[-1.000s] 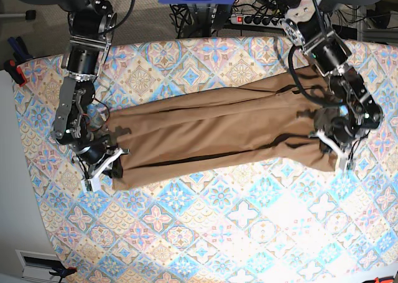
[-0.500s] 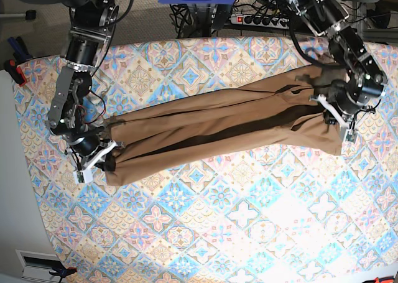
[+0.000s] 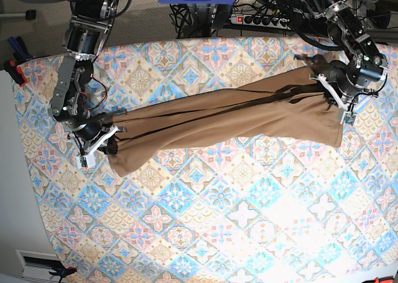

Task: Layout the t-shirt on the table in an organized manner, then fold the t-shirt properly
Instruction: 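Lift the grasped edge and fold it over the first fold with both grippers, then lower the folded edge onto the shirt with both grippers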

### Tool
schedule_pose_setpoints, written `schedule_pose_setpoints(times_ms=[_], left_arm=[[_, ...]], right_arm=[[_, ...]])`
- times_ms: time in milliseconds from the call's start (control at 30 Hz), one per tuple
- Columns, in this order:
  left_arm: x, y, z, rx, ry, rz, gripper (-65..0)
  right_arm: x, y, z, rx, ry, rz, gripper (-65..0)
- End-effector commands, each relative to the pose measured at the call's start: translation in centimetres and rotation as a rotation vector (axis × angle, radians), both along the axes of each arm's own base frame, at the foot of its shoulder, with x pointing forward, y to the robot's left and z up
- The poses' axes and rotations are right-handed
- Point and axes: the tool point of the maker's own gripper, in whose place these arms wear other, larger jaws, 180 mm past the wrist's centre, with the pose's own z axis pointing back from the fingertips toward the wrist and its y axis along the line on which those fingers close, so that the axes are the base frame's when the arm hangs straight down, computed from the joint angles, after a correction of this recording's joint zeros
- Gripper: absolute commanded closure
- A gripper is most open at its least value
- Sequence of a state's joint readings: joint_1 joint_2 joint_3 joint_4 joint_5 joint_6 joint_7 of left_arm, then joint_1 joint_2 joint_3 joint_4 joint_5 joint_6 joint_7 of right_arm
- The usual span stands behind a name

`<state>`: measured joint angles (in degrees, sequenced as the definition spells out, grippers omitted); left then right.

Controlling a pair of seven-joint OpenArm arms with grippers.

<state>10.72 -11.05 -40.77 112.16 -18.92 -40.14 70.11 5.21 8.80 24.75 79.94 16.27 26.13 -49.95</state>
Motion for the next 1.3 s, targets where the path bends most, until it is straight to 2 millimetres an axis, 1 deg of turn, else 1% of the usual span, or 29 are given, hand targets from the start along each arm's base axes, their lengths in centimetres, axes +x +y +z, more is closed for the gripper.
schedule_pose_setpoints(times_ms=[0,167,400,533,667,700,733,767,800,900,967,1033,1133,1167,1233,1267], left_arm=[[0.4,0.1,0.8,0.009,-0.030,-0.003,0.0],[0.1,-0.2,0.5,0.000,-0.021,-0.003,0.0],[0.1,-0.2,0.5,-0.001,-0.023,-0.003,0.0],[0.1,-0.2,0.5,-0.001,-0.023,-0.003,0.0],[0.2,-0.2,0.5,-0.002,-0.026,-0.003,0.0],[0.3,-0.2,0.6,-0.003,-0.029,-0.004,0.0],[0.3,-0.2,0.6,-0.003,-0.031,-0.004,0.0],[0.5,-0.2,0.7,-0.003,-0.037,-0.004,0.0],[0.9,-0.2,1.0,0.001,-0.048,-0.002,0.0],[2.2,0.1,1.9,0.008,-0.079,0.001,0.0],[3.2,0.1,2.7,0.009,-0.109,0.001,0.0],[4.6,0.2,3.8,0.014,-0.148,0.004,0.0],[6.3,1.1,4.2,0.037,-0.154,0.032,0.0],[6.9,1.4,4.1,0.038,-0.148,0.045,0.0],[7.9,1.9,3.7,0.035,-0.134,0.066,0.0],[8.5,2.1,3.5,0.026,-0.128,0.074,0.0]], right_arm=[[0.9,-0.6,1.5,-0.009,-0.052,-0.007,0.0],[0.3,-0.6,0.9,-0.010,-0.037,-0.007,0.0],[0.5,-0.6,1.1,-0.010,-0.041,-0.006,0.0],[0.4,-0.6,0.8,-0.006,-0.028,-0.008,0.0],[0.5,-0.6,0.8,-0.004,-0.032,-0.009,0.0],[0.3,-0.7,0.3,0.001,-0.017,-0.011,0.0],[0.7,-0.7,0.4,0.006,-0.020,-0.013,0.0],[1.8,-0.7,1.0,0.012,-0.037,-0.016,0.0],[2.7,-0.7,1.8,0.017,-0.054,-0.017,0.0],[6.0,-0.6,4.9,0.026,-0.131,-0.016,0.0],[6.8,-0.6,5.9,0.026,-0.155,-0.016,0.0],[6.9,-0.6,6.0,0.026,-0.157,-0.016,0.0],[6.9,-0.6,6.0,0.026,-0.158,-0.016,0.0],[6.9,-0.6,6.0,0.026,-0.157,-0.016,0.0],[6.7,-0.5,5.3,0.035,-0.137,-0.019,0.0],[6.5,-0.5,4.3,0.045,-0.111,-0.022,0.0]])
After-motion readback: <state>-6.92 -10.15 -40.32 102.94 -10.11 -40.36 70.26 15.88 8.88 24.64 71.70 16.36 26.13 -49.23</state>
